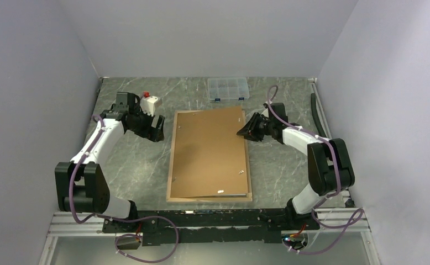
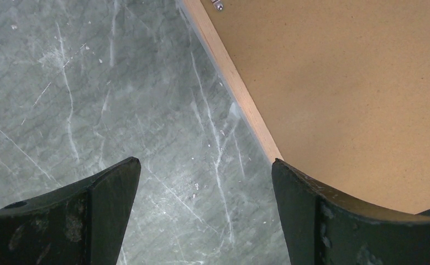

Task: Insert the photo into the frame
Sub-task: Turn over the photo frame item on the photo frame, then install the photo frame at the center of the board.

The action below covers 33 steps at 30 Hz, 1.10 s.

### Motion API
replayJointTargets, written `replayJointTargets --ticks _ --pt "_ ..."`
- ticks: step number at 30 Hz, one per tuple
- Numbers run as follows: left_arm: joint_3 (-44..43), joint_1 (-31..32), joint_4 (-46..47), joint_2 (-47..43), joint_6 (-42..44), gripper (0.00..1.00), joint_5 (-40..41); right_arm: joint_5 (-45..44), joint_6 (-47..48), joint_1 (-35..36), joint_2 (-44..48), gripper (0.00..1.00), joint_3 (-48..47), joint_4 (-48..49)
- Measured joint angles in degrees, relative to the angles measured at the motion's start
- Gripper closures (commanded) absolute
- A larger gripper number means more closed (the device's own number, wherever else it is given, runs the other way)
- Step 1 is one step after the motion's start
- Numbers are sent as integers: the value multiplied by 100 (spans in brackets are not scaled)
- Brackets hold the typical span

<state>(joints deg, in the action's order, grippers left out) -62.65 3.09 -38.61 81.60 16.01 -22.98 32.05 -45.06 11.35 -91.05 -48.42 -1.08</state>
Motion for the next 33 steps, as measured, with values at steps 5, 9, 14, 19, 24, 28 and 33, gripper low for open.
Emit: replayJointTargets --ticks 5,9,14,19,24,28,33 --pt "7 0 -13 0 42 6 37 -817 162 256 -313 23 -343 -778" --pt "37 0 -7 -2 79 6 42 -1349 317 435 -339 15 -625 -1401" --pt "92 0 -9 -2 79 6 50 -1674 507 566 -356 12 -1099 -1810" --pt "92 0 -39 -2 70 6 144 -2166 680 656 -330 10 -1390 -2282" --pt "92 0 -144 -2 37 6 138 -2841 813 1370 46 23 -1661 -2645" --pt "262 0 -22 -13 -70 8 -96 -2977 815 2581 509 37 -1602 -2374" --pt "708 2 -13 81 -96 17 -503 -2983 857 3993 774 58 -1095 -1558"
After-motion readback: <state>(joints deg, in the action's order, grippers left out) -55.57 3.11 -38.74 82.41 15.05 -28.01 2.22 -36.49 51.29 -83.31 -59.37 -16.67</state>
